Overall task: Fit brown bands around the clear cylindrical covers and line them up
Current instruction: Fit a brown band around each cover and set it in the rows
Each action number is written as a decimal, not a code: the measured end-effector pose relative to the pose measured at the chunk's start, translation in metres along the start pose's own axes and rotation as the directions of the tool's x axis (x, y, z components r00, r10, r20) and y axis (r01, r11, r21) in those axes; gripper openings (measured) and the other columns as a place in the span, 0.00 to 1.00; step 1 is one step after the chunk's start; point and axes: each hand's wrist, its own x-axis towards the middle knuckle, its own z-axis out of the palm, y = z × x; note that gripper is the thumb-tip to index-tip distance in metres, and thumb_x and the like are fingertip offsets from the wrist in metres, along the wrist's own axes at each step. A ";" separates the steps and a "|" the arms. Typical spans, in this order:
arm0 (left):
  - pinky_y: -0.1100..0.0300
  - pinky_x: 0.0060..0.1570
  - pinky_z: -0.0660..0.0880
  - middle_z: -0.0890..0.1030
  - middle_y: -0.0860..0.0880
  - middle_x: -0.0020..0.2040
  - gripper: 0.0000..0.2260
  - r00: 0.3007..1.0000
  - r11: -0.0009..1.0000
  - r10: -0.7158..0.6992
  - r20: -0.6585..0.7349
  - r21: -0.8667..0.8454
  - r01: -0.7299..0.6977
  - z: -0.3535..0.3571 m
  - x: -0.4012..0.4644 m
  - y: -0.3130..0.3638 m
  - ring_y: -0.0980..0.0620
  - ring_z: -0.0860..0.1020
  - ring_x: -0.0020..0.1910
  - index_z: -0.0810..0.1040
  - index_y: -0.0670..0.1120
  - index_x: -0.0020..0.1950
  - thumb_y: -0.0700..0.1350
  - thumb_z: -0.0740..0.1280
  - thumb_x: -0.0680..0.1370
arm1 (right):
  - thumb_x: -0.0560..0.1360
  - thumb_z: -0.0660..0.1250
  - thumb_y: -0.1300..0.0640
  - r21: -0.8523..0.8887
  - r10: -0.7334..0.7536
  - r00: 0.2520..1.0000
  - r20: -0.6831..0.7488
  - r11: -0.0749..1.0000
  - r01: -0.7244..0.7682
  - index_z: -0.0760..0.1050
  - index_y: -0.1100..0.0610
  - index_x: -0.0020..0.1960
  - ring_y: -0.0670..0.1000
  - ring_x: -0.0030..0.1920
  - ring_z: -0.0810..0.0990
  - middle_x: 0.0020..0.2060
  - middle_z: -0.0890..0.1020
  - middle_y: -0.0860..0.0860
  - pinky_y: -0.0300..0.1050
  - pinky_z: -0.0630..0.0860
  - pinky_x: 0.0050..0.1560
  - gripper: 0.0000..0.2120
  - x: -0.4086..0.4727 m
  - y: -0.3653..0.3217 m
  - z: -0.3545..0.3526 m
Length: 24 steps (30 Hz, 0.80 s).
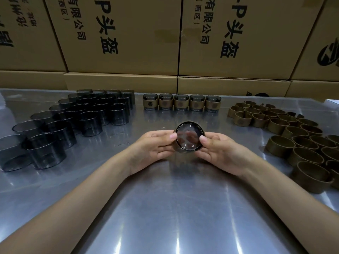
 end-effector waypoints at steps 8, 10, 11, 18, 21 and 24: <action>0.58 0.59 0.76 0.83 0.44 0.55 0.27 0.963 0.982 0.045 0.265 -0.191 0.007 0.012 -0.001 -0.007 0.50 0.81 0.54 0.81 0.45 0.61 0.55 0.78 0.66 | 0.54 0.82 0.41 0.103 0.004 0.996 0.093 0.995 -0.013 0.82 0.56 0.57 0.48 0.51 0.82 0.52 0.83 0.54 0.38 0.78 0.52 0.35 -0.006 0.001 0.000; 0.59 0.61 0.74 0.82 0.45 0.58 0.26 0.944 0.983 0.071 0.322 -0.183 -0.011 0.014 -0.003 -0.007 0.51 0.80 0.58 0.79 0.45 0.64 0.54 0.76 0.69 | 0.67 0.75 0.46 0.129 0.004 0.993 0.118 0.991 -0.020 0.83 0.51 0.56 0.43 0.49 0.83 0.48 0.85 0.48 0.34 0.78 0.51 0.19 -0.008 0.001 0.002; 0.59 0.61 0.73 0.82 0.45 0.59 0.26 0.941 0.983 0.074 0.331 -0.181 -0.014 0.015 -0.004 -0.007 0.51 0.80 0.59 0.79 0.45 0.64 0.53 0.77 0.69 | 0.74 0.67 0.50 0.143 0.007 0.993 0.120 0.989 -0.025 0.84 0.49 0.55 0.41 0.48 0.83 0.46 0.85 0.46 0.32 0.78 0.50 0.12 -0.009 0.003 0.002; 0.54 0.59 0.76 0.83 0.44 0.55 0.26 0.985 0.981 0.032 0.172 -0.195 0.002 0.013 -0.005 0.004 0.48 0.80 0.56 0.82 0.45 0.57 0.60 0.74 0.67 | 0.63 0.77 0.39 0.179 0.022 0.999 0.046 0.983 -0.030 0.84 0.52 0.55 0.52 0.58 0.81 0.56 0.83 0.53 0.45 0.78 0.56 0.25 -0.004 0.000 0.010; 0.57 0.46 0.74 0.82 0.45 0.42 0.26 0.996 0.996 -0.024 -0.081 -0.085 0.017 0.023 -0.001 0.004 0.52 0.80 0.41 0.79 0.44 0.45 0.67 0.60 0.71 | 0.65 0.68 0.32 0.044 0.004 0.972 -0.235 0.999 0.007 0.85 0.52 0.43 0.51 0.47 0.83 0.44 0.85 0.53 0.46 0.77 0.50 0.24 0.004 0.000 0.029; 0.65 0.34 0.70 0.75 0.50 0.31 0.24 0.969 0.996 0.088 -0.231 0.046 -0.080 0.036 0.003 -0.002 0.57 0.74 0.29 0.74 0.46 0.35 0.65 0.54 0.72 | 0.64 0.67 0.34 -0.094 -0.144 0.886 -0.441 0.989 0.114 0.79 0.51 0.31 0.48 0.34 0.77 0.31 0.78 0.49 0.42 0.73 0.38 0.20 0.009 0.007 0.044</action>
